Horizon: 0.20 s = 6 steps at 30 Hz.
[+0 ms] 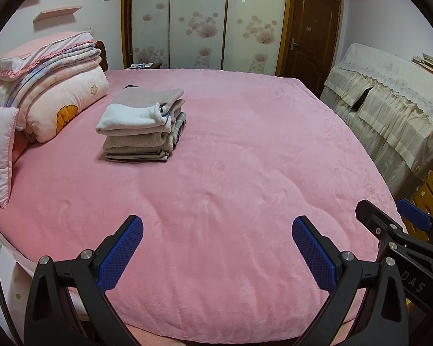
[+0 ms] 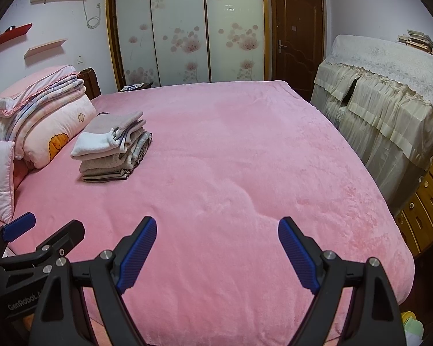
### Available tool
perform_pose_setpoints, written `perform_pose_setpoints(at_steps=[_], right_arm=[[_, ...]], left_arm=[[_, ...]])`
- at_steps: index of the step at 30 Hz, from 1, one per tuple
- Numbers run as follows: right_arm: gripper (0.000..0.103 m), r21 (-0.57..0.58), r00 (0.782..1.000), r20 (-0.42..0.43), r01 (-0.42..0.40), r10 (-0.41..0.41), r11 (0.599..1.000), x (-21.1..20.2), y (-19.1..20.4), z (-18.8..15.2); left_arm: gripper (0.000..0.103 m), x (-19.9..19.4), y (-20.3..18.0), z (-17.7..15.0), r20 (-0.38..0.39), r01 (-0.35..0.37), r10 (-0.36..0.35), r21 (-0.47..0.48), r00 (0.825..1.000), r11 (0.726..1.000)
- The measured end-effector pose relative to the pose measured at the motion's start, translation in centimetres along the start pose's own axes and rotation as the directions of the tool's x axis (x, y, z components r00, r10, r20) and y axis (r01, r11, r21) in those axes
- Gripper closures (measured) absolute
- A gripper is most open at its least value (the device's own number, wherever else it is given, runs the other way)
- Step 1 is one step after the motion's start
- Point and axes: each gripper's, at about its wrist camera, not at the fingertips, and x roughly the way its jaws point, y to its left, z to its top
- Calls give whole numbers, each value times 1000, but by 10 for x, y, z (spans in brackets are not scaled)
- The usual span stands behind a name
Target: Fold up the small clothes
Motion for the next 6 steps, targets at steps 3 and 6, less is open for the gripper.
perform_pose_setpoints(at_steps=[3,6], right_arm=[[16,0,1000,0,0,0,1000,0,-2,-3],[16,0,1000,-1,1,-1,1000,0,-1,-2]], left_arm=[[0,1,0,0,-3,0,0,-1,1000,1000],[0,1,0,0,-5,0,0,-1,1000,1000]])
